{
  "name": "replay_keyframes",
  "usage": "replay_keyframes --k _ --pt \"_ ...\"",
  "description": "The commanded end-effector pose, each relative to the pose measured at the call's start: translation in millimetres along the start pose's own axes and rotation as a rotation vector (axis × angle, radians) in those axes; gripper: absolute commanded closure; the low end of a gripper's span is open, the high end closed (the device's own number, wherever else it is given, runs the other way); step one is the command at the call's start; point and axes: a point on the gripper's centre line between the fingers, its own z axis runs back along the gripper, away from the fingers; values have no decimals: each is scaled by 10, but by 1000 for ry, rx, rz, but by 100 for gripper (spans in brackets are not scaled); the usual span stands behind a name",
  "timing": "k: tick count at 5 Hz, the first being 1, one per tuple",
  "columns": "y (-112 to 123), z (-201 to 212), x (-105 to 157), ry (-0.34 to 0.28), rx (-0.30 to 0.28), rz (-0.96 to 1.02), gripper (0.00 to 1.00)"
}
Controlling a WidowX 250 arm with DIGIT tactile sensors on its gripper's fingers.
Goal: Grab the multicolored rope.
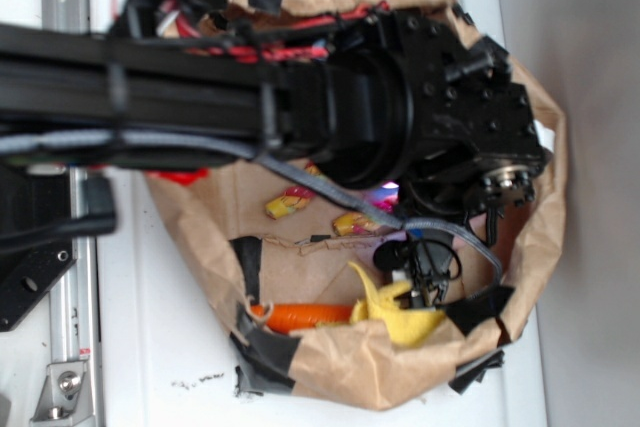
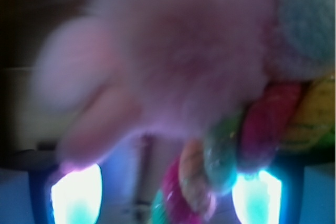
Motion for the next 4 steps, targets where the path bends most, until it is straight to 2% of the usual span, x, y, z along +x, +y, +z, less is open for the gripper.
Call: replay_keyframes --k 1,2,3,4 --pt "-14 -158 25 -29 19 -17 100" --pt "-133 88 -129 -82 28 -70 100" --pt "-142 555 -306 -208 63 -112 100" --pt "-53 1047 -497 -304 104 -72 100"
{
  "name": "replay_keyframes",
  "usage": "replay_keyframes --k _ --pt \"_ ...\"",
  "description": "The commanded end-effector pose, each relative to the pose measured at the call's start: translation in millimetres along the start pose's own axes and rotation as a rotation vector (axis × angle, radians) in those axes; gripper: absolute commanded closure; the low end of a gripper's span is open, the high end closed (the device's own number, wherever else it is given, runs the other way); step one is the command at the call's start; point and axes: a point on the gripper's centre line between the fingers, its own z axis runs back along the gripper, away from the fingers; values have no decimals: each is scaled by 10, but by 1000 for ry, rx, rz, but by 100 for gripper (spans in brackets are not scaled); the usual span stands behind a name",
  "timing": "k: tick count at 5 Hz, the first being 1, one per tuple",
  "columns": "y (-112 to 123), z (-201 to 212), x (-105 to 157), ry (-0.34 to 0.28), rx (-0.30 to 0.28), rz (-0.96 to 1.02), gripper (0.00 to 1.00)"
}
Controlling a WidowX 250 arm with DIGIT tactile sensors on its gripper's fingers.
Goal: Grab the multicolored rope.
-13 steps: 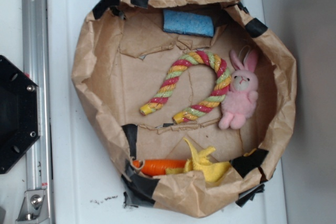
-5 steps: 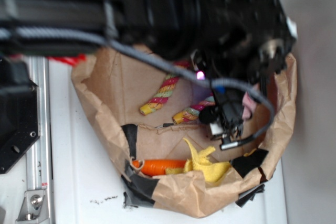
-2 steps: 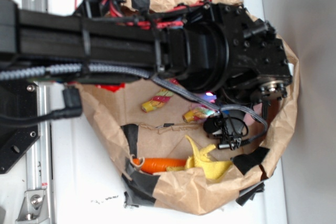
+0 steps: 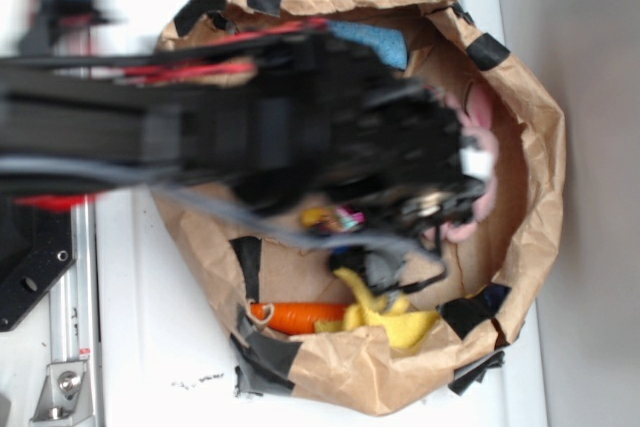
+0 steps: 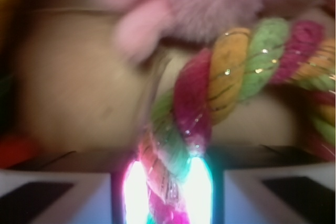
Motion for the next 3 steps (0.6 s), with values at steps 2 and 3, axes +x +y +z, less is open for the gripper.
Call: replay_keyframes --k 2,3 --pt "315 1445 -152 -23 51 -37 100" --pt "307 1350 -119 91 162 57 100"
